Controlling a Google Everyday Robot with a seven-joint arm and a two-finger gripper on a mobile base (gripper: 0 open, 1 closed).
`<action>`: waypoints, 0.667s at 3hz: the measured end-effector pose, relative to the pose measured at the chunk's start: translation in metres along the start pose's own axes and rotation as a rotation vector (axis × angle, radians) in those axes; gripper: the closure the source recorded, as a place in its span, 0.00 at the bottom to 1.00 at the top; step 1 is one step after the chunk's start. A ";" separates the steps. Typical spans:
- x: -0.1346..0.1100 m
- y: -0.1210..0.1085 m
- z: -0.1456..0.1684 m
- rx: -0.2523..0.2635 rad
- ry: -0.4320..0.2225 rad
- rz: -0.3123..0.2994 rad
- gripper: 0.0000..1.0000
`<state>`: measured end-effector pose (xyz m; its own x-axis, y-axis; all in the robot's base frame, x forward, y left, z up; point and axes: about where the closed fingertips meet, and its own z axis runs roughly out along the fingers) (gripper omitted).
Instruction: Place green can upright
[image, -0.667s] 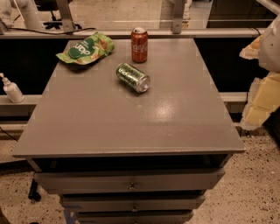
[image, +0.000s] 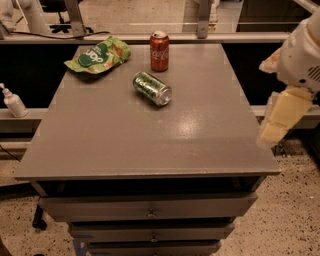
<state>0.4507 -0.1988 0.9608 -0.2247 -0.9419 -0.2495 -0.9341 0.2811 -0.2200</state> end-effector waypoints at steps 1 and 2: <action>-0.035 -0.010 0.047 -0.037 -0.039 0.001 0.00; -0.071 -0.033 0.088 -0.044 -0.069 0.019 0.00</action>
Offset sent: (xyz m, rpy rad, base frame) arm 0.1254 0.1187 -0.0882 0.1249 0.0307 -0.0069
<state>0.5219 -0.1251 0.9027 -0.2245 -0.9211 -0.3182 -0.9415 0.2893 -0.1731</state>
